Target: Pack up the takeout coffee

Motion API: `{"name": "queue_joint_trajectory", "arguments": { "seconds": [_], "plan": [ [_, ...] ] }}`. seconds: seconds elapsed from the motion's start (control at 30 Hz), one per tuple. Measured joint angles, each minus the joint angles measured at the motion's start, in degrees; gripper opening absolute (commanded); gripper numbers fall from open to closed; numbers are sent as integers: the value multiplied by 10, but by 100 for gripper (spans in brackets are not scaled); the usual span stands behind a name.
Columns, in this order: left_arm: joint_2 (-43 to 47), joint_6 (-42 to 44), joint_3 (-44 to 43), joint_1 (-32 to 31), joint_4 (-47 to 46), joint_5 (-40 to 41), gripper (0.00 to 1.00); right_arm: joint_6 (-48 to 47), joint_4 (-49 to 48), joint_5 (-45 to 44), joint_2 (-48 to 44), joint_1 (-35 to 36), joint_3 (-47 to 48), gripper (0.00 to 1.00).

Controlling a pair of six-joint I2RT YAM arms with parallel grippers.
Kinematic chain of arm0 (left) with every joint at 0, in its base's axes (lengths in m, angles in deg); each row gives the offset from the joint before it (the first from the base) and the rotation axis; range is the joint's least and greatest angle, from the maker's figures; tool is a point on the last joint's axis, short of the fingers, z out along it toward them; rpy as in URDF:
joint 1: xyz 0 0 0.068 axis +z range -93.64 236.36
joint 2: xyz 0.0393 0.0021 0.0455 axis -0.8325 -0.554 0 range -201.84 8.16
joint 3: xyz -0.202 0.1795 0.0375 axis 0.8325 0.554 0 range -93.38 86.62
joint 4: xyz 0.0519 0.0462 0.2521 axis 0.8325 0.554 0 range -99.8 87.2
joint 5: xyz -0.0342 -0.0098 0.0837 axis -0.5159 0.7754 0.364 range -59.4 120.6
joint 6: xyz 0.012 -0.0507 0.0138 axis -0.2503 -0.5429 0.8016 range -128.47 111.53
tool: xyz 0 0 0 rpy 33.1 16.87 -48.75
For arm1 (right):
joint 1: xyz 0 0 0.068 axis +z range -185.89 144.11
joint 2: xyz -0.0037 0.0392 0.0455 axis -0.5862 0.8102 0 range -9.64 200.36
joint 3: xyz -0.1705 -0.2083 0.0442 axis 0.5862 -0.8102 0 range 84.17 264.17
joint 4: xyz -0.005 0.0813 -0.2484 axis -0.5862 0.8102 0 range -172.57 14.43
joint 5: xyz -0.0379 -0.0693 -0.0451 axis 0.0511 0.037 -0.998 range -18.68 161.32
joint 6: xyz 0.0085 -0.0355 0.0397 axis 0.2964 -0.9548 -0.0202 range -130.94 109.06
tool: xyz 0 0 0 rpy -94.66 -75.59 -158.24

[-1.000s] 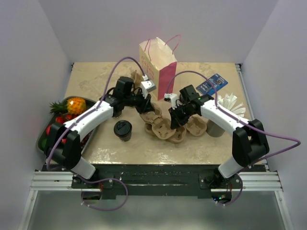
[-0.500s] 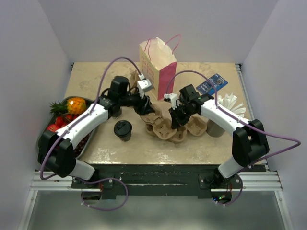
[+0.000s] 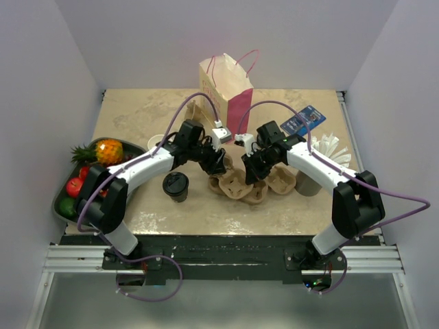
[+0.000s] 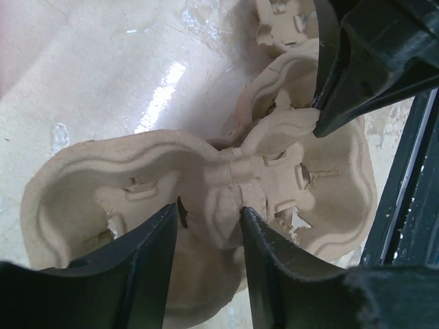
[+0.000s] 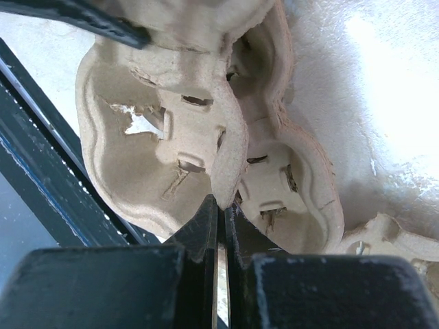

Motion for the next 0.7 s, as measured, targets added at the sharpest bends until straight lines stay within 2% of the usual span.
{"name": "queue_joint_trajectory", "arguments": {
  "seconds": [0.07, 0.17, 0.47, 0.7],
  "plan": [
    [-8, -4, -5, 0, 1, -3, 30, 0, -1, -1, 0, 0, 0, 0],
    [-18, -9, -18, -3, 1, -6, 0, 0, -1, -2, 0, -1, 0, 0],
    [-21, 7, -35, 6, 18, 1, 0, 0, -5, -2, 0, -3, 0, 0],
    [5, 7, -51, 60, 23, -51, 0, 0, -37, -3, 0, -3, 0, 0]
  ]
}}
